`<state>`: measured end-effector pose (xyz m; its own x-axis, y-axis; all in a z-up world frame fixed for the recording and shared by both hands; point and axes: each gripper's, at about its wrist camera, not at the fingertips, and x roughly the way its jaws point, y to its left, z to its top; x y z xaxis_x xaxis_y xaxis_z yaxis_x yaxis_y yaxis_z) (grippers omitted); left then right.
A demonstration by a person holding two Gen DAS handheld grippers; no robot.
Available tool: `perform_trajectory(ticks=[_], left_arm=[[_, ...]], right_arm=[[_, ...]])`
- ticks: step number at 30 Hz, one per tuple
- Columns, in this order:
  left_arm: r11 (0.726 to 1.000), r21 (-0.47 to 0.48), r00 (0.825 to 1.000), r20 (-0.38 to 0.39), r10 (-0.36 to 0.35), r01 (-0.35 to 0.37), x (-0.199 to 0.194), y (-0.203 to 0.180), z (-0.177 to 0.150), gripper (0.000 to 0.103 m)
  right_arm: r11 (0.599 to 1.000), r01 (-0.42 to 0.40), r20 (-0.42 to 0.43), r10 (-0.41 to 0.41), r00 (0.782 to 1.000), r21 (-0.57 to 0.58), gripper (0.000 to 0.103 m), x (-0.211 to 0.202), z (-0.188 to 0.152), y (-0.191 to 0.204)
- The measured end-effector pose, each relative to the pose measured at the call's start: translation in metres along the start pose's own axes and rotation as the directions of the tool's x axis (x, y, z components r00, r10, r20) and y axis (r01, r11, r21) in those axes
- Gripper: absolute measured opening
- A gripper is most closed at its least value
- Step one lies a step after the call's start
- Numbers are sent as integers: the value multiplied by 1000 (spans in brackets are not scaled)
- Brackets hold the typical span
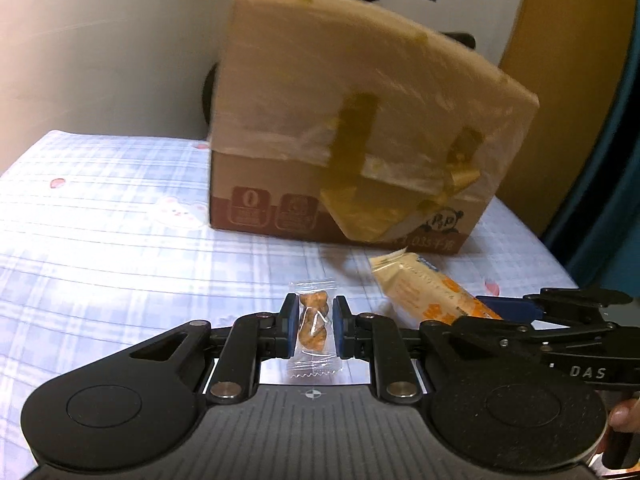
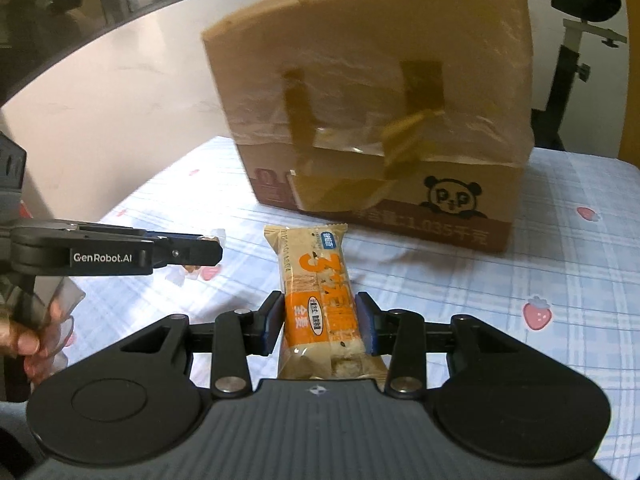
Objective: Organize snacks
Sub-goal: 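Lift the peanut packet and bread roll up over the box with both tools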
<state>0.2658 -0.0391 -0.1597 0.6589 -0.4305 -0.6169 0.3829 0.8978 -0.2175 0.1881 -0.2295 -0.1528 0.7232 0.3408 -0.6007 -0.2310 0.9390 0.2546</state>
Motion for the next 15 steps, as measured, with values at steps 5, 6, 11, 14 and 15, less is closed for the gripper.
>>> perform_trajectory(ticks=[5,6,11,14,15], left_arm=[[1000,-3,996,81,-26,26,-25,1,31,19],[999,1,994,105,-33,33,-30,1,41,19],[996,59,969,235,-77,65,-49,-13,103,19],[993,76,950,292,-111,93,-50,-23,140,19],[992,85,944,307,-119,97,-48,-27,153,19]], right_arm=[[999,-42,89,43,995,-18,41,-22,21,11],[998,-49,119,52,992,-27,41,-27,30,13],[997,-51,276,67,959,-63,41,-57,78,18],[997,-30,354,51,934,-66,41,-65,113,13],[998,-12,377,35,926,-63,41,-65,126,10]])
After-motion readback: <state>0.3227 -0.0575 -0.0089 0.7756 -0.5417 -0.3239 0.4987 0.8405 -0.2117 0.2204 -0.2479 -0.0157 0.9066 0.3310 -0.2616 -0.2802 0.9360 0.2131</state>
